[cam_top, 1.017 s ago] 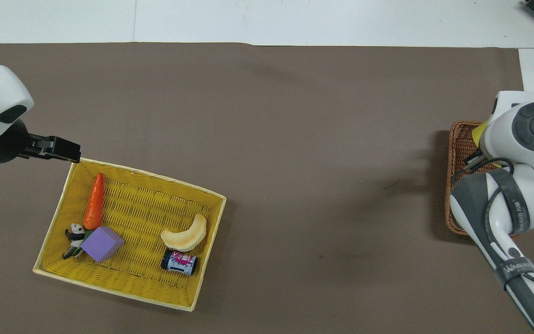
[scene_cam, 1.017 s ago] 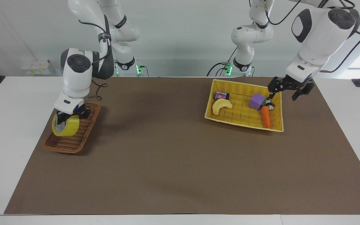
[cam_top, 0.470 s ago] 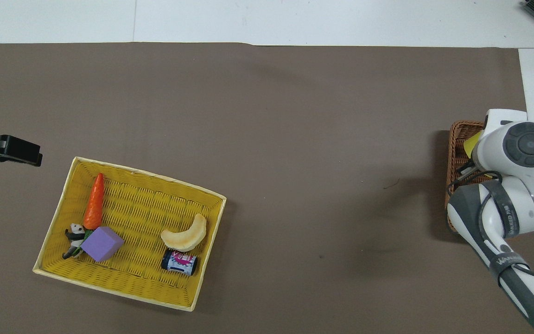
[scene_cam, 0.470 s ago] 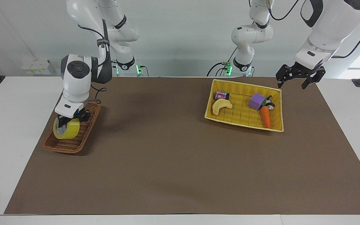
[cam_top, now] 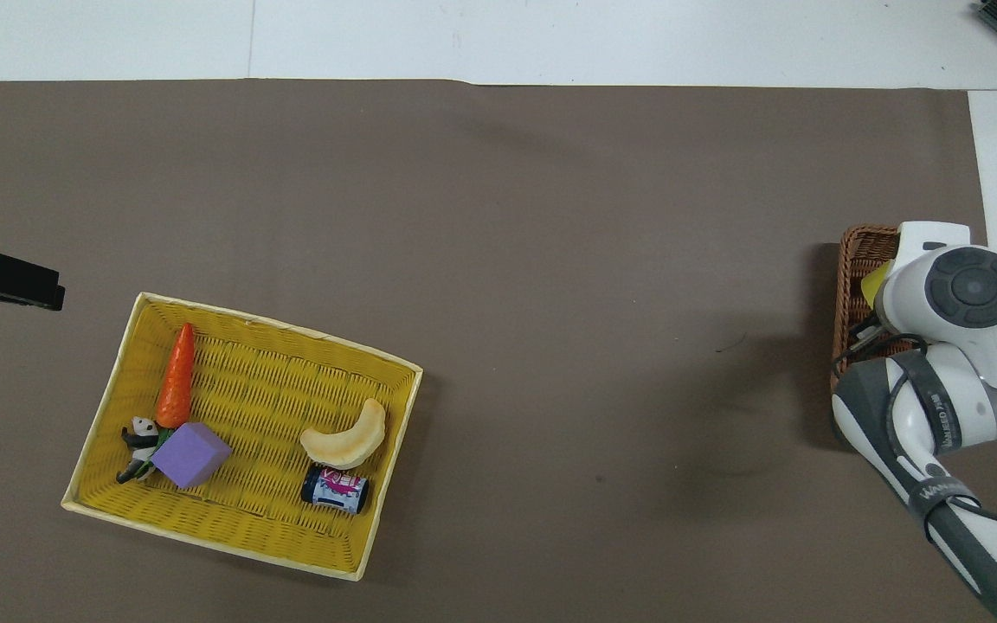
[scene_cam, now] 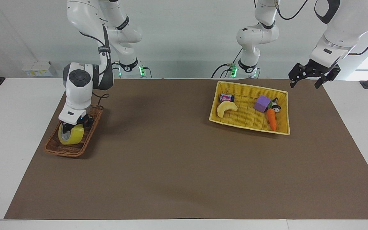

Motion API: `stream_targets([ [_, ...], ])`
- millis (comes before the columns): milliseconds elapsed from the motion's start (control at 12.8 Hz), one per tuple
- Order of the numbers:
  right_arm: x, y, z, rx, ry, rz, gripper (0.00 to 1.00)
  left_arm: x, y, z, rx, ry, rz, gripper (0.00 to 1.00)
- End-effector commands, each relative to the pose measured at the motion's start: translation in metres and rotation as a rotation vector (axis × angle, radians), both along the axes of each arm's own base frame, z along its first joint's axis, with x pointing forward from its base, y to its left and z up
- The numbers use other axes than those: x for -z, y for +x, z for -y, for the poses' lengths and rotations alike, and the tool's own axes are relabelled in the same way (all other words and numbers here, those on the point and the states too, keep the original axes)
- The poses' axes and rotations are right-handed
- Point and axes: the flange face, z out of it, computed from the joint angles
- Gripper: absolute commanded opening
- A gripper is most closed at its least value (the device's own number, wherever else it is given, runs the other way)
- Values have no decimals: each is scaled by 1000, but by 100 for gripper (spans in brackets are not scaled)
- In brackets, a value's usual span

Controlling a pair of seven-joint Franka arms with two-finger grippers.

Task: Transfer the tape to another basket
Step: 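Set the tape down in the wicker basket and open the right gripper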

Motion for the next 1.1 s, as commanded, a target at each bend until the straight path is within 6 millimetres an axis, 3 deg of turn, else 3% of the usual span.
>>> stream_targets([
  [0, 5, -9, 1, -48, -15, 13, 0, -6, -4, -3, -1, 11, -6, 100],
  [78, 6, -9, 1, -47, -16, 8, 25, -6, -3, -3, 1, 10, -6, 100],
  [157, 6, -10, 2, -53, -18, 2, 90, -6, -4, -2, 1, 11, -6, 100],
  [235, 5, -10, 3, -54, -21, -3, 100, -6, -4, -2, 1, 11, -6, 100],
  [391, -2, -11, 5, -73, -26, -9, 100, -6, -4, -2, 1, 10, -4, 100],
  [548, -21, -16, 5, -50, -34, -14, 100, -5, -4, -3, 1, 10, -9, 100],
  [783, -65, -27, -15, 69, 84, -29, 100, -8, -5, 5, 0, -6, -2, 100],
  [1017, -109, -25, -26, 173, 196, -5, 100, -14, -13, 11, -108, -25, -5, 100],
])
